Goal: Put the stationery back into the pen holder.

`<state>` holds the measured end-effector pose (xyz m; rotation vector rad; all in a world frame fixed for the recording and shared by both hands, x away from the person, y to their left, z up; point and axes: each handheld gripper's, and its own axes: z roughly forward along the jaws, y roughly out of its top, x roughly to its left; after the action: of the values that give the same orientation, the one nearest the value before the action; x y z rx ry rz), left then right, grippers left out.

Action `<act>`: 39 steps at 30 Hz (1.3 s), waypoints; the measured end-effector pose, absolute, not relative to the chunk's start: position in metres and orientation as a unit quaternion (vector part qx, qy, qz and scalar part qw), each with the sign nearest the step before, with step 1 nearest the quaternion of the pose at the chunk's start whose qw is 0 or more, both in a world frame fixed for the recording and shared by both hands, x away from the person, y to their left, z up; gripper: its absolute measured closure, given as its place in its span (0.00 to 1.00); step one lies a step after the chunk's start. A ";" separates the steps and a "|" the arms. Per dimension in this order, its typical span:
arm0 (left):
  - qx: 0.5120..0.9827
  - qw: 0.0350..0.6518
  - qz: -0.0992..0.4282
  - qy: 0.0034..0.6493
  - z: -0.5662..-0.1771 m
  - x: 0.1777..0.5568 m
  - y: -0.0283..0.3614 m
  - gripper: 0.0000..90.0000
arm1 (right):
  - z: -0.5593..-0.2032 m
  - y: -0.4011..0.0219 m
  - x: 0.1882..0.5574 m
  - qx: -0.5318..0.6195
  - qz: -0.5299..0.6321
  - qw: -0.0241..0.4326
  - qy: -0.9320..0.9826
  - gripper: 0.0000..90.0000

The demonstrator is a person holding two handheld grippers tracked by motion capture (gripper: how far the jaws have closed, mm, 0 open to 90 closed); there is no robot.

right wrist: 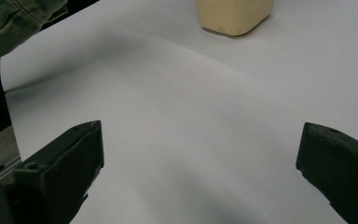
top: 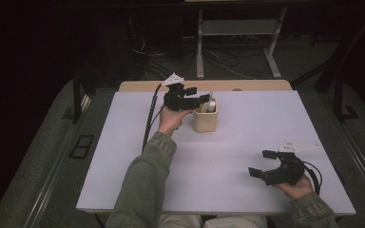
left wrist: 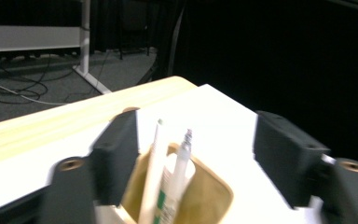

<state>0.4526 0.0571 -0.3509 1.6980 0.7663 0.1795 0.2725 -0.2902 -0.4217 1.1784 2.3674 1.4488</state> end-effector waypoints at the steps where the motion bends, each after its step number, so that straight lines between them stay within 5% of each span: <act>1: 0.730 0.594 0.074 0.330 -0.350 0.451 0.058 0.18 | -0.422 -0.290 0.272 0.390 0.479 0.063 0.784 0.00; 6: 0.748 0.576 0.065 0.323 -0.346 0.440 0.061 0.00 | -0.422 -0.289 0.272 0.391 0.478 0.060 0.784 0.00; 39: 0.772 0.553 0.059 0.308 -0.369 0.356 0.107 0.00 | -0.422 -0.288 0.273 0.391 0.474 0.062 0.787 0.00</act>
<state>0.3563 0.1072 -0.3694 1.8251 0.7292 0.1395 0.2731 -0.2878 -0.4224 1.1813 2.3783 1.4340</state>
